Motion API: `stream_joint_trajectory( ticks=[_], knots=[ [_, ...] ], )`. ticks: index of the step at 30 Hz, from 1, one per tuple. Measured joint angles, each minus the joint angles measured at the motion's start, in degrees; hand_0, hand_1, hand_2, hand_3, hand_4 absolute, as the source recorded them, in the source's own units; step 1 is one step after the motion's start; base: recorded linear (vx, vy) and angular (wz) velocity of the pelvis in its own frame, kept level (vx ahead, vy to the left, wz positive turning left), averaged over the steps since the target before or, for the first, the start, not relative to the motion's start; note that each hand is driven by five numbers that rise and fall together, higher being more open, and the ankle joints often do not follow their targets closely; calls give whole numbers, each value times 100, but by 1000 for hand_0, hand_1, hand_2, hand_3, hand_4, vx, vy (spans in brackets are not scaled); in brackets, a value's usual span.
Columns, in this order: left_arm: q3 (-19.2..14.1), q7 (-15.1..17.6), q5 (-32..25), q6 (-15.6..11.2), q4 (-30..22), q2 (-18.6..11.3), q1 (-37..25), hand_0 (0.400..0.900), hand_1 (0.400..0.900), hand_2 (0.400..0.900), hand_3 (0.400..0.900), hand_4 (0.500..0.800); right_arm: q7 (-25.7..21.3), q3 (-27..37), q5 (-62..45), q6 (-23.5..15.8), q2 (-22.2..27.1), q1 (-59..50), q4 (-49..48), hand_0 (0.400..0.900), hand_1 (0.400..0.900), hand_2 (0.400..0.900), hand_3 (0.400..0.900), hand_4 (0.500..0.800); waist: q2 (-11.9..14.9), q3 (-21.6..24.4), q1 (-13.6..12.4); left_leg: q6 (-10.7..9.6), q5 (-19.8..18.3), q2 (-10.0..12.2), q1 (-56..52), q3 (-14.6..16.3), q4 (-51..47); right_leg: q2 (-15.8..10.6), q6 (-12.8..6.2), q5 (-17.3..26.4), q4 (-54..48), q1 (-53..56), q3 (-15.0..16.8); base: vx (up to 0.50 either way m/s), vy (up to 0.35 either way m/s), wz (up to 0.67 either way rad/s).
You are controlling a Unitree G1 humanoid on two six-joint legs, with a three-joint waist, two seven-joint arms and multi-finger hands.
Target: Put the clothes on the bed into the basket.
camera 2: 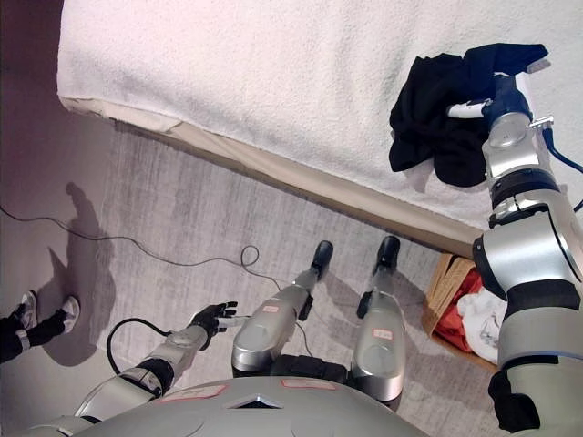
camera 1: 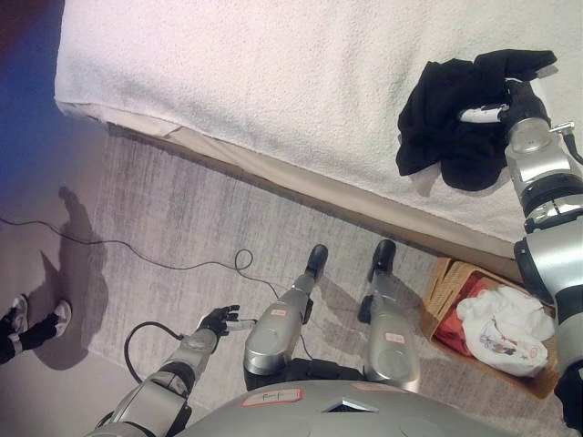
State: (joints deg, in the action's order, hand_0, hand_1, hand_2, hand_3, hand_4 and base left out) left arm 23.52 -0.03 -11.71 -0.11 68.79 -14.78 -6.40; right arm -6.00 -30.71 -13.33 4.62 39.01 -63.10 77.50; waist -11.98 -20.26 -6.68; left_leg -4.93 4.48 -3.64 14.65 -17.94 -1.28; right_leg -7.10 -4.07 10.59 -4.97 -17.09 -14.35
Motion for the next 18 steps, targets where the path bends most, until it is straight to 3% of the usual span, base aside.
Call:
stream_joint_trajectory(
  ticks=[18],
  knots=[
    [2, 0, 2, 17, 4, -1, -70, 900, 900, 900, 900, 800, 158, 0, -57, 47, -360, -39, 41, 400, 400, 400, 400, 500, -31, -3, -132, -26, 64, -30, -36, -43, 0, -32, 6, 6, 5, 55, -40, -13, 13, -3]
  ],
)
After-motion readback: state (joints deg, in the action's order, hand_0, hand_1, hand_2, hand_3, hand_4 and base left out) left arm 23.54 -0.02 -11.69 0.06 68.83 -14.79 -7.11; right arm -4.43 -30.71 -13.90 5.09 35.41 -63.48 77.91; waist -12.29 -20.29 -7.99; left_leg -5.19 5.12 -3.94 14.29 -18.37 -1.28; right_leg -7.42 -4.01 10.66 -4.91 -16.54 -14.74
